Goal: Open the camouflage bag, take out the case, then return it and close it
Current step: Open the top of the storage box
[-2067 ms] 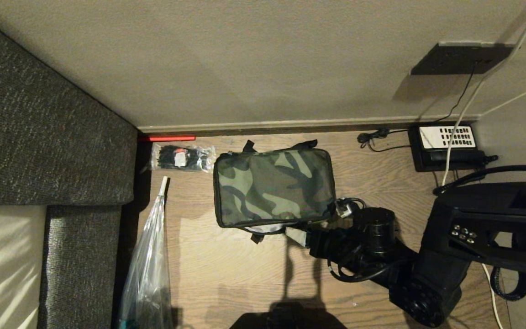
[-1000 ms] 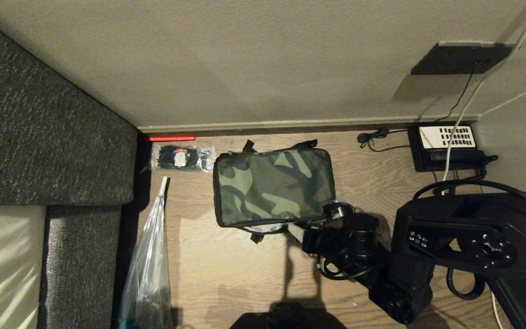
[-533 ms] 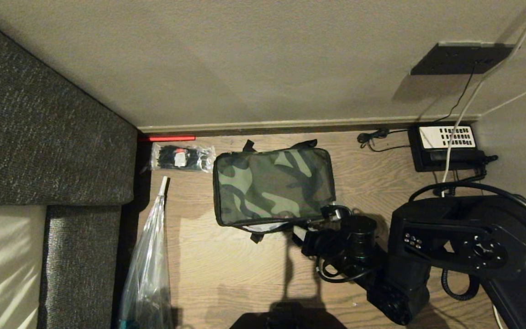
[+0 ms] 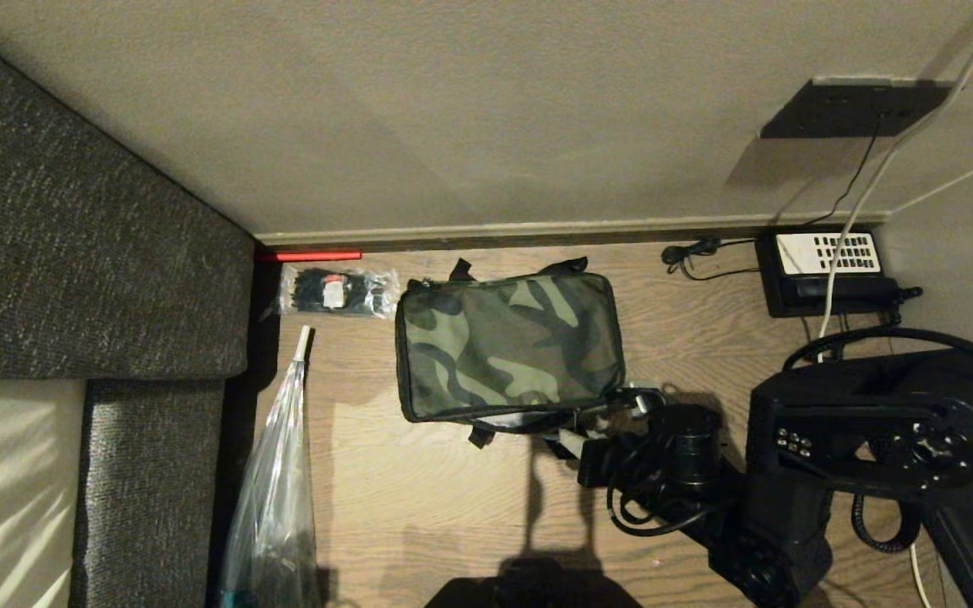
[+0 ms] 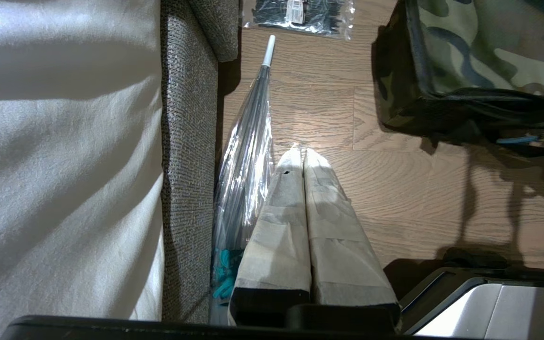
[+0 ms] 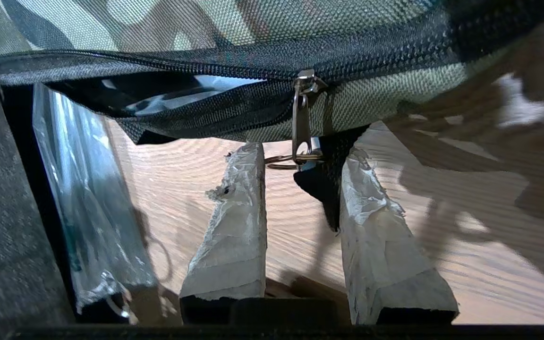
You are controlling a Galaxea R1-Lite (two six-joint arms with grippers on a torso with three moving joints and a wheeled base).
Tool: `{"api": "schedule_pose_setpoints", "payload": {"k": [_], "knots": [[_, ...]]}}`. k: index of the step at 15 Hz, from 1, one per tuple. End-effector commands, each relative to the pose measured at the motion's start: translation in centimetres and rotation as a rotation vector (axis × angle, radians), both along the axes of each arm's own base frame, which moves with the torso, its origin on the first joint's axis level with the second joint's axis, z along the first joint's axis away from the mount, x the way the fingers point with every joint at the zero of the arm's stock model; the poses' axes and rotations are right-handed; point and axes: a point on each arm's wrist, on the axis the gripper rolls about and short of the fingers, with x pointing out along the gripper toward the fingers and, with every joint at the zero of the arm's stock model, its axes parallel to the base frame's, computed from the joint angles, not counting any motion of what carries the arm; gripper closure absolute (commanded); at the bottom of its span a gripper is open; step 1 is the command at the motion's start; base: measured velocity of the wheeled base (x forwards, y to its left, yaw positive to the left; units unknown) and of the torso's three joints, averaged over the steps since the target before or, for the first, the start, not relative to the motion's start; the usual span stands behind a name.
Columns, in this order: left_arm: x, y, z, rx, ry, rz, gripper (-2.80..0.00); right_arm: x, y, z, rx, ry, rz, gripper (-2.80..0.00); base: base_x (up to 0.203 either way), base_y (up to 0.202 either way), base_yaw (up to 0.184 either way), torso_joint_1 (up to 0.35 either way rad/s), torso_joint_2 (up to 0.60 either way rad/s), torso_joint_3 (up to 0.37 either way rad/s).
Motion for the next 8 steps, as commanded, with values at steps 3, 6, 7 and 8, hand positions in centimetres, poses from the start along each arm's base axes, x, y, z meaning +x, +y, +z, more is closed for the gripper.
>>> {"api": "schedule_pose_setpoints", "payload": {"k": [3,6,7,8], "knots": [[0.0,0.0,-0.1,0.0,0.003,0.001,0.0,-0.3,-1.2,1.6,0.004,-0.028,-0.019,0.0,0.0,0.0,0.0,0.0,0.0,0.0],[0.0,0.0,-0.1,0.0,0.001,0.001,0.0,-0.1,-1.9,1.6,-0.018,-0.034,-0.034,0.0,0.0,0.0,0.0,0.0,0.0,0.0],[0.0,0.0,-0.1,0.0,0.003,0.001,0.0,-0.1,-1.9,1.7,-0.017,-0.039,-0.033,0.0,0.0,0.0,0.0,0.0,0.0,0.0],[0.0,0.0,-0.1,0.0,0.003,0.001,0.0,0.0,-1.8,1.8,-0.016,-0.044,-0.032,0.0,0.0,0.0,0.0,0.0,0.0,0.0]]}}
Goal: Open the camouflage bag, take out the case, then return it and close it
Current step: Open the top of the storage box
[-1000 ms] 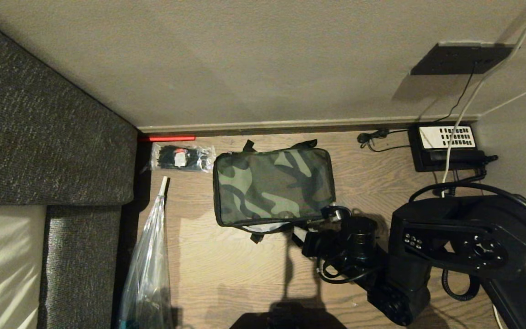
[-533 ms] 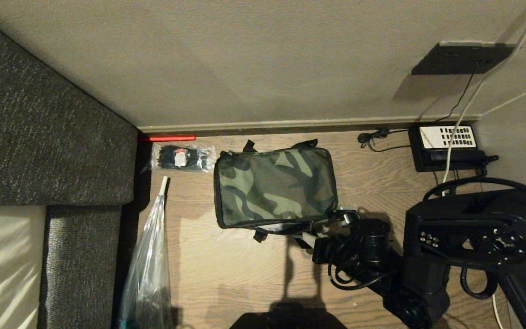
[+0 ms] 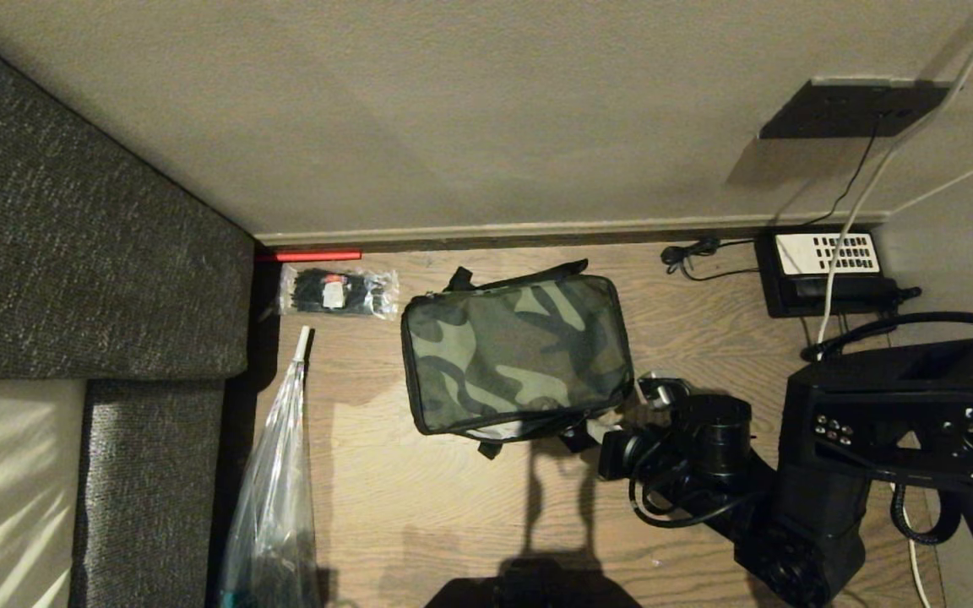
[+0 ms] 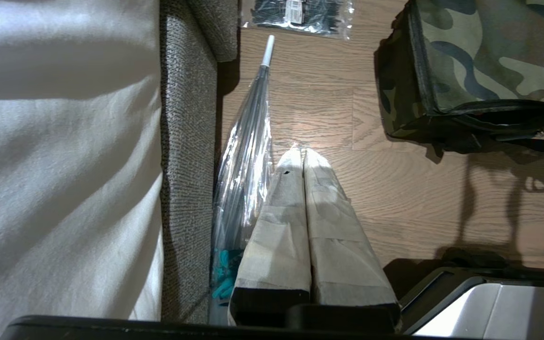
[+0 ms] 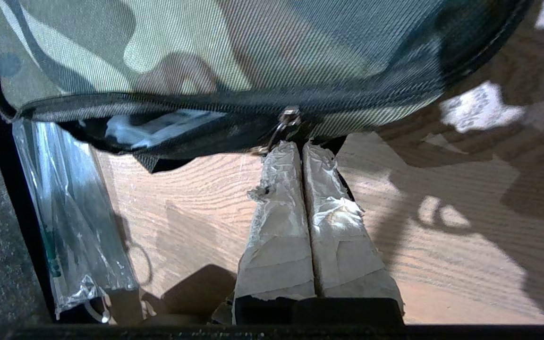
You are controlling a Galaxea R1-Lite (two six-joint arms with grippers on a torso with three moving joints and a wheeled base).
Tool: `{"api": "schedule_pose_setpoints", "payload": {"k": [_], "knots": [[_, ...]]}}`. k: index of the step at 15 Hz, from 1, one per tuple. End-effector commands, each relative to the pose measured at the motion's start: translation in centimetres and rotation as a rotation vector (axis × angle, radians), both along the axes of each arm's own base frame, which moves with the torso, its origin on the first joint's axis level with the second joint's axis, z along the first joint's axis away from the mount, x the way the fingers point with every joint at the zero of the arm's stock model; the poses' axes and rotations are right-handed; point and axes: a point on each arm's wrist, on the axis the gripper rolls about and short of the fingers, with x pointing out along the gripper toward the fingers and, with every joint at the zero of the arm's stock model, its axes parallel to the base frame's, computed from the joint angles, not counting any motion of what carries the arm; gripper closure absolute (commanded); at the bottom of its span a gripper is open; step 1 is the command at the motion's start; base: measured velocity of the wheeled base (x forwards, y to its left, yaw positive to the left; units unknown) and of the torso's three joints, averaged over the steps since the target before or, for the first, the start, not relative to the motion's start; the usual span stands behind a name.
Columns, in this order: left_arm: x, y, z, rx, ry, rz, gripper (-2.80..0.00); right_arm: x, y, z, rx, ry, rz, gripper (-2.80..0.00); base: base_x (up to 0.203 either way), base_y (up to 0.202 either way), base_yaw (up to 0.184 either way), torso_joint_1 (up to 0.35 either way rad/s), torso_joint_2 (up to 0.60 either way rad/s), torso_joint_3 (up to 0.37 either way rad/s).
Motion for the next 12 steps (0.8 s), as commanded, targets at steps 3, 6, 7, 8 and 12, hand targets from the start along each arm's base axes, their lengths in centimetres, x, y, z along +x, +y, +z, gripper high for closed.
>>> {"api": "schedule_pose_setpoints", "payload": {"k": [3,6,7,8,12], "knots": [[0.0,0.0,-0.1,-0.001,0.001,0.001,0.0,-0.1,-0.2,0.5,-0.003,-0.018,0.003,0.0,0.0,0.0,0.0,0.0,0.0,0.0],[0.0,0.0,-0.1,-0.001,0.003,0.001,0.0,-0.4,-1.4,-0.6,-0.091,-0.005,0.004,0.0,0.0,0.0,0.0,0.0,0.0,0.0],[0.0,0.0,-0.1,-0.001,0.003,0.001,0.0,-0.2,-1.5,-0.6,-0.115,-0.025,0.006,0.0,0.0,0.0,0.0,0.0,0.0,0.0],[0.0,0.0,-0.1,-0.001,0.003,0.001,0.0,-0.1,-1.5,-0.3,-0.111,-0.033,0.007,0.0,0.0,0.0,0.0,0.0,0.0,0.0],[0.0,0.0,-0.1,-0.001,0.003,0.001,0.0,0.7,-0.4,-0.2,-0.074,-0.052,0.019,0.0,0.0,0.0,0.0,0.0,0.0,0.0]]}}
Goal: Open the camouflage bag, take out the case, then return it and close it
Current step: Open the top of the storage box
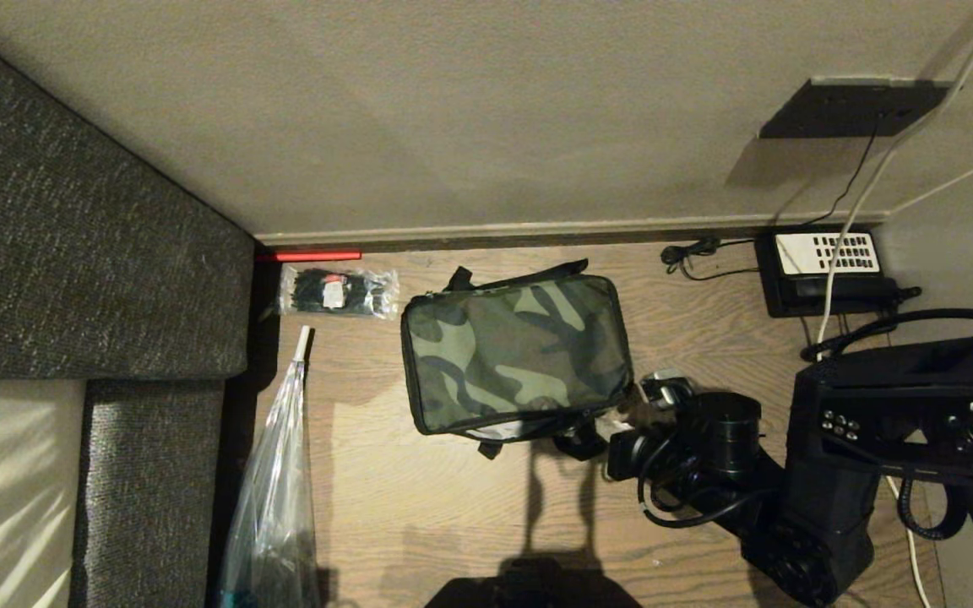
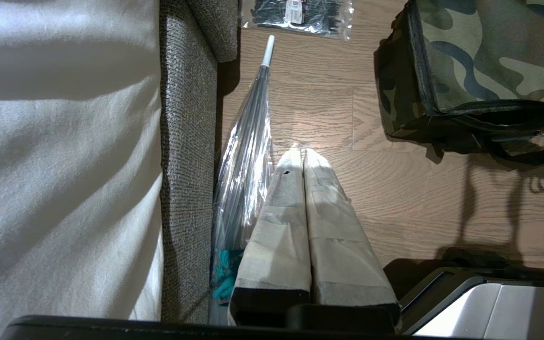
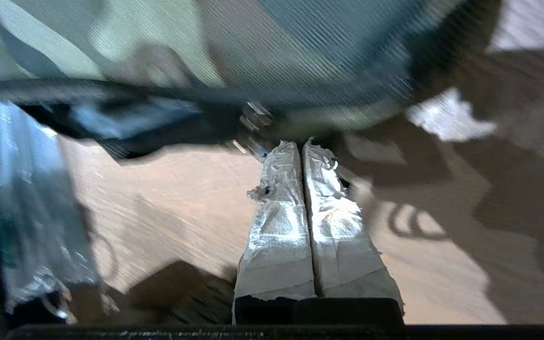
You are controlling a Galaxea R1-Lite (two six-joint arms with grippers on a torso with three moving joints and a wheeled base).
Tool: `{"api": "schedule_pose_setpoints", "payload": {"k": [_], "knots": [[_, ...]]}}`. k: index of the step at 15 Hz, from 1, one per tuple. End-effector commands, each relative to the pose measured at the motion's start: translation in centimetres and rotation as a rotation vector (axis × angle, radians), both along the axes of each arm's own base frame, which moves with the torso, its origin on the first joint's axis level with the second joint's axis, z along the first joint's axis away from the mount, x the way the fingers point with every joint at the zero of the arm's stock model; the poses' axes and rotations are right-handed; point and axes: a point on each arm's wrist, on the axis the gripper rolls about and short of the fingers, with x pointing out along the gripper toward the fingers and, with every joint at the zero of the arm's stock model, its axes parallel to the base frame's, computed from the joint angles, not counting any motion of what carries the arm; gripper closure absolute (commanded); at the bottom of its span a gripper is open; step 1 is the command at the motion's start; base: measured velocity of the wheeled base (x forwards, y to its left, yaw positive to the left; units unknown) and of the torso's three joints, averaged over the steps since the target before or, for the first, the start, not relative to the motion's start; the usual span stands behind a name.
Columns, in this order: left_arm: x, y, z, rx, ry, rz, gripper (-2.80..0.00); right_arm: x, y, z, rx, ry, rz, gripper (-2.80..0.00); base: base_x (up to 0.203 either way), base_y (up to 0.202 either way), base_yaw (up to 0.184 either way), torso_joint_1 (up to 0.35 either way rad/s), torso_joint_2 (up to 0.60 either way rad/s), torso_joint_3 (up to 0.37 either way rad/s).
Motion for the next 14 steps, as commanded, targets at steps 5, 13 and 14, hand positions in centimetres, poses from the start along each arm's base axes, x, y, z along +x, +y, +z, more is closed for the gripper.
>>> {"api": "schedule_pose_setpoints", "payload": {"k": [5,13,14], "knots": [[0.0,0.0,-0.1,0.0,0.003,0.001,0.0,1.0,-1.5,-0.7,-0.088,0.004,0.02,0.0,0.0,0.0,0.0,0.0,0.0,0.0],[0.0,0.0,-0.1,0.0,0.001,0.001,0.0,3.9,-3.9,-0.7,-0.214,-0.052,-0.065,0.0,0.0,0.0,0.0,0.0,0.0,0.0],[0.0,0.0,-0.1,0.0,0.003,0.001,0.0,4.3,-4.0,-0.7,-0.213,-0.061,-0.079,0.0,0.0,0.0,0.0,0.0,0.0,0.0]]}}
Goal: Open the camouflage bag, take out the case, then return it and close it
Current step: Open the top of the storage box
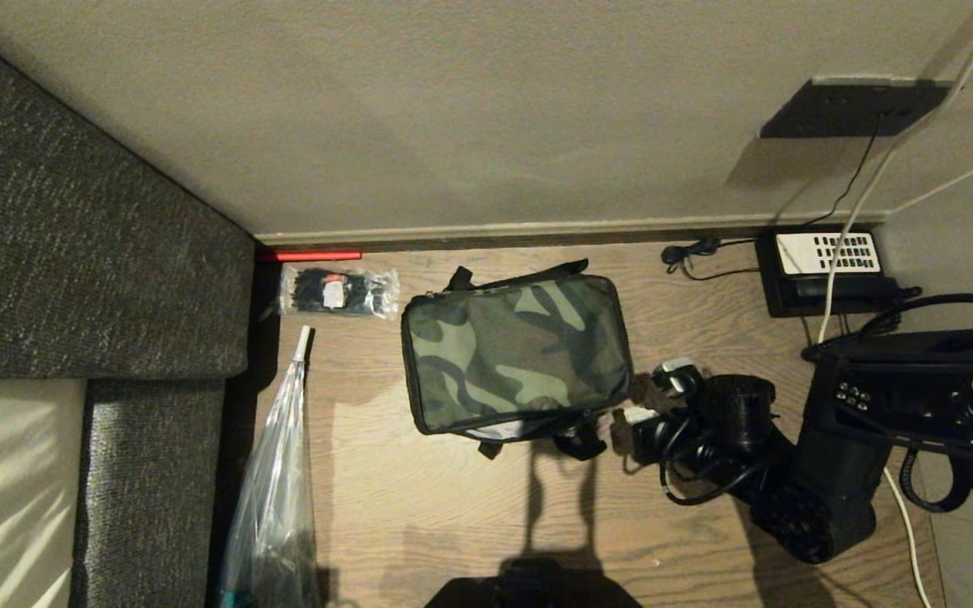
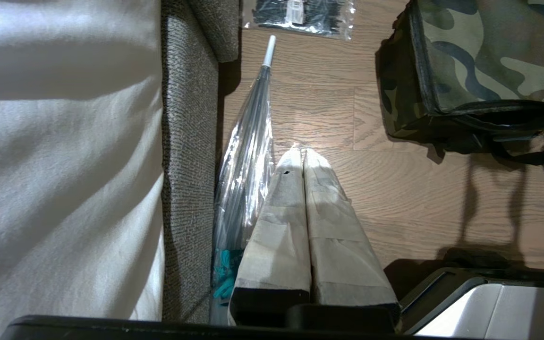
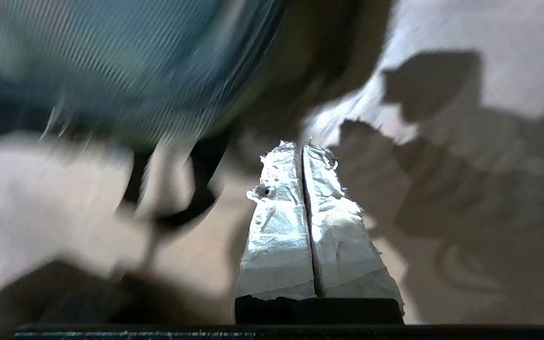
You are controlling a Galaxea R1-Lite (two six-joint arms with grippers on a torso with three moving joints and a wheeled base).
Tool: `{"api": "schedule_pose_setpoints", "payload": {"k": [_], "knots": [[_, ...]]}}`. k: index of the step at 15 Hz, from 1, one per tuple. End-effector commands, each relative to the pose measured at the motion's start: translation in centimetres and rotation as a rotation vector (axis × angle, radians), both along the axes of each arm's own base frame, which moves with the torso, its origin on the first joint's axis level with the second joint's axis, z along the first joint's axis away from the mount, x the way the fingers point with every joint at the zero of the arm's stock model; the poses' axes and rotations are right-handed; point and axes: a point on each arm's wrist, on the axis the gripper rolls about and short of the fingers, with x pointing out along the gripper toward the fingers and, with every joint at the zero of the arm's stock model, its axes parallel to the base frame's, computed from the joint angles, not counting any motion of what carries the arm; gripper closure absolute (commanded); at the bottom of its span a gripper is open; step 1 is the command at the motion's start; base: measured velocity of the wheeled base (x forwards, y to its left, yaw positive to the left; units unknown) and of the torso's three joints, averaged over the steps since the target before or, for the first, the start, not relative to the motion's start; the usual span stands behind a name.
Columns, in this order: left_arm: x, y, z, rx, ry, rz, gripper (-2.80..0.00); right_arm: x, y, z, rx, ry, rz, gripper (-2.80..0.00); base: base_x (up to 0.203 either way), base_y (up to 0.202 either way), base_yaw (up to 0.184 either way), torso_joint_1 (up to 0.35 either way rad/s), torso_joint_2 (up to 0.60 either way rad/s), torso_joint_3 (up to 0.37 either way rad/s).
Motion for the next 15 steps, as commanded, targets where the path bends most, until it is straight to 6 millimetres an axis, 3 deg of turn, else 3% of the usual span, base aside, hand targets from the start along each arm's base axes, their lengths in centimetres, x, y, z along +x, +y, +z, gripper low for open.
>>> {"api": "schedule_pose_setpoints", "payload": {"k": [1,6,11,15], "knots": [[0.0,0.0,-0.1,-0.002,0.002,0.0,0.0,1.1,-0.1,-0.1,0.005,-0.032,-0.024,0.0,0.0,0.0,0.0,0.0,0.0,0.0],[0.0,0.0,-0.1,-0.001,0.002,0.0,0.0,2.5,-0.8,-0.5,-0.06,-0.086,-0.071,0.0,0.0,0.0,0.0,0.0,0.0,0.0],[0.0,0.0,-0.1,-0.001,0.002,0.0,0.0,3.8,0.1,0.2,0.019,-0.178,-0.076,0.0,0.0,0.0,0.0,0.0,0.0,0.0],[0.0,0.0,-0.1,-0.001,0.001,0.0,0.0,3.5,1.2,0.0,0.117,-0.152,-0.072,0.0,0.0,0.0,0.0,0.0,0.0,0.0]]}}
